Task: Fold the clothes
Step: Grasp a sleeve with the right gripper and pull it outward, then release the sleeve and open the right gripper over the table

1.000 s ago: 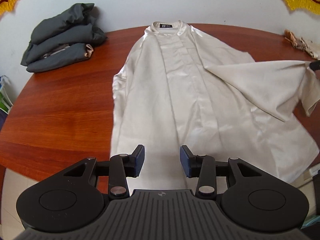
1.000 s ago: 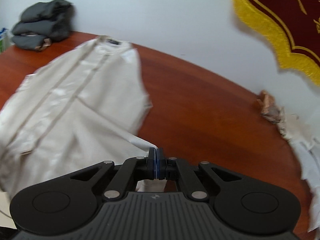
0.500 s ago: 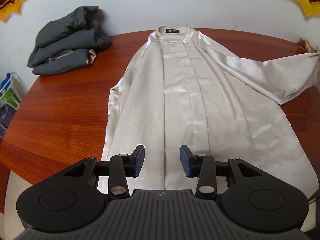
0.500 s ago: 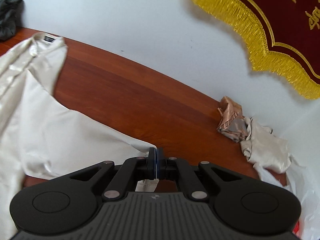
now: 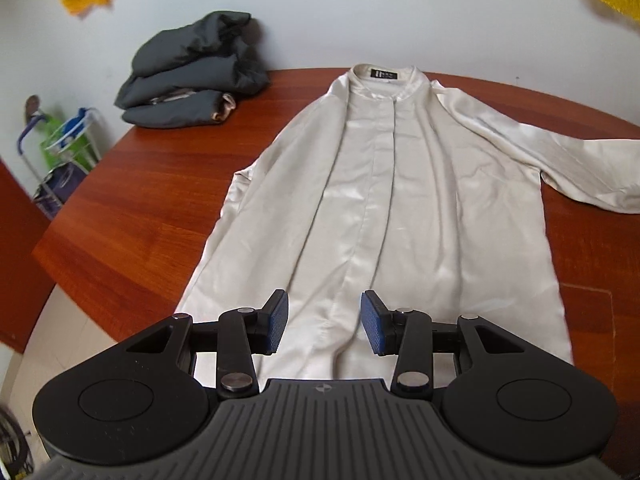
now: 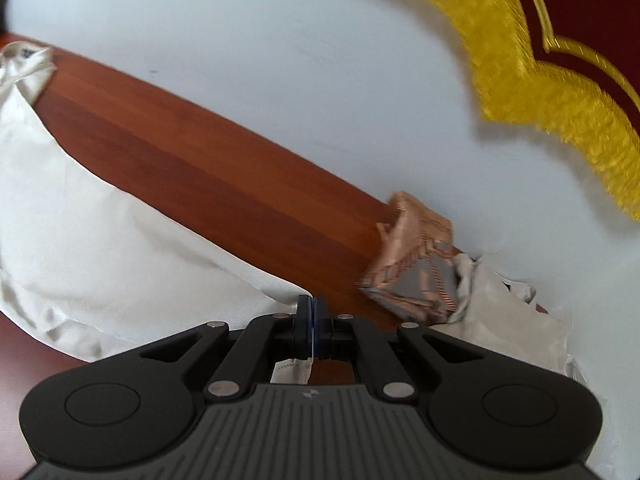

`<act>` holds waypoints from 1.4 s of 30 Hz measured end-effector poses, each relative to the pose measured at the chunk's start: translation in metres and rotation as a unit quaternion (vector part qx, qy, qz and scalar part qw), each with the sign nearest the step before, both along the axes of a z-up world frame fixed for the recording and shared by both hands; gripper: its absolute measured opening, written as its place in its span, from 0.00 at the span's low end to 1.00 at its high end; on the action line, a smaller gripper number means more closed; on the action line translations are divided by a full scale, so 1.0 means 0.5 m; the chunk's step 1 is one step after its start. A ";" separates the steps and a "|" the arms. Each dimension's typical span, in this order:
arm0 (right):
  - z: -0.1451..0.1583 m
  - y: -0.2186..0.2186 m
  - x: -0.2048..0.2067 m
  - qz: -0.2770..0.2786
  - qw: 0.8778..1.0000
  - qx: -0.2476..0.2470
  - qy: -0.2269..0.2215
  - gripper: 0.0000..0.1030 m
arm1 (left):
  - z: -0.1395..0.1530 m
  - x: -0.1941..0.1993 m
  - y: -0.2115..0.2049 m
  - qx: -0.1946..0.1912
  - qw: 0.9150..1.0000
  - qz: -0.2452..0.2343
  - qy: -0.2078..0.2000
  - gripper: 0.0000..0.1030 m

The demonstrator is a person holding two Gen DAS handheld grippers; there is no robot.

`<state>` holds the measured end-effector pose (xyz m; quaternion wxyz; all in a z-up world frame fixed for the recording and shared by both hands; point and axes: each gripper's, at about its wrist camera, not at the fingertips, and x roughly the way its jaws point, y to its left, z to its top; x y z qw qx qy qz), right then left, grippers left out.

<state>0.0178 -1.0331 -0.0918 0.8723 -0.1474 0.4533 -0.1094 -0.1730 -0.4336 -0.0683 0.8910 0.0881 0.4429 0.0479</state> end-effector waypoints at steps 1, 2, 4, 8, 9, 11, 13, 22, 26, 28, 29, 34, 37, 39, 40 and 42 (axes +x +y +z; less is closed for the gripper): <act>-0.004 -0.013 0.003 -0.001 1.000 -0.001 0.001 0.01 | 0.002 -0.003 -0.011 0.002 1.000 0.008 0.000 0.42; -0.008 -0.025 0.006 -0.002 1.000 -0.003 0.002 0.01 | 0.004 -0.007 -0.021 0.003 1.000 0.016 -0.001 0.42; -0.021 -0.068 0.017 -0.006 1.000 -0.006 0.006 0.01 | 0.007 -0.013 -0.042 0.006 1.000 0.031 -0.001 0.43; -0.037 -0.116 0.027 -0.004 1.000 -0.017 0.013 0.01 | 0.002 -0.013 -0.064 0.016 0.999 0.041 0.009 0.43; -0.041 -0.125 0.028 -0.003 1.000 -0.019 0.015 0.01 | 0.002 -0.012 -0.069 0.017 0.999 0.041 0.011 0.43; -0.048 -0.144 0.031 -0.001 1.000 -0.023 0.019 0.01 | 0.002 -0.008 -0.078 0.018 0.999 0.039 0.015 0.43; -0.057 -0.166 0.035 0.001 0.999 -0.027 0.026 0.01 | 0.003 -0.006 -0.088 0.018 0.999 0.034 0.018 0.43; -0.084 -0.214 -0.019 -0.015 0.999 -0.007 0.049 0.01 | -0.010 0.011 -0.123 0.010 0.999 0.005 0.033 0.43; -0.091 -0.236 -0.063 -0.029 0.998 0.000 0.059 0.01 | -0.017 0.024 -0.125 0.008 0.999 -0.006 0.033 0.43; -0.090 -0.252 -0.092 -0.039 0.997 0.003 0.064 0.01 | -0.019 0.029 -0.126 0.007 0.999 -0.010 0.032 0.43; -0.089 -0.256 -0.101 -0.042 0.997 0.003 0.065 0.01 | -0.020 0.032 -0.126 0.007 0.999 -0.013 0.032 0.43; -0.084 -0.292 -0.161 -0.066 0.995 -0.006 0.079 0.01 | -0.026 0.041 -0.121 0.007 0.999 -0.025 0.032 0.43; -0.083 -0.318 -0.180 -0.078 0.993 -0.005 0.086 0.01 | -0.027 0.045 -0.120 0.008 0.999 -0.030 0.033 0.43; -0.083 -0.326 -0.188 -0.078 0.993 0.001 0.092 0.01 | -0.030 0.047 -0.115 0.009 0.999 -0.032 0.033 0.43; -0.083 -0.324 -0.195 -0.075 0.992 0.003 0.097 0.01 | -0.031 0.049 -0.113 0.009 0.999 -0.032 0.034 0.43; -0.082 -0.318 -0.203 -0.071 0.992 0.004 0.105 0.01 | -0.034 0.049 -0.109 0.011 0.999 -0.033 0.034 0.43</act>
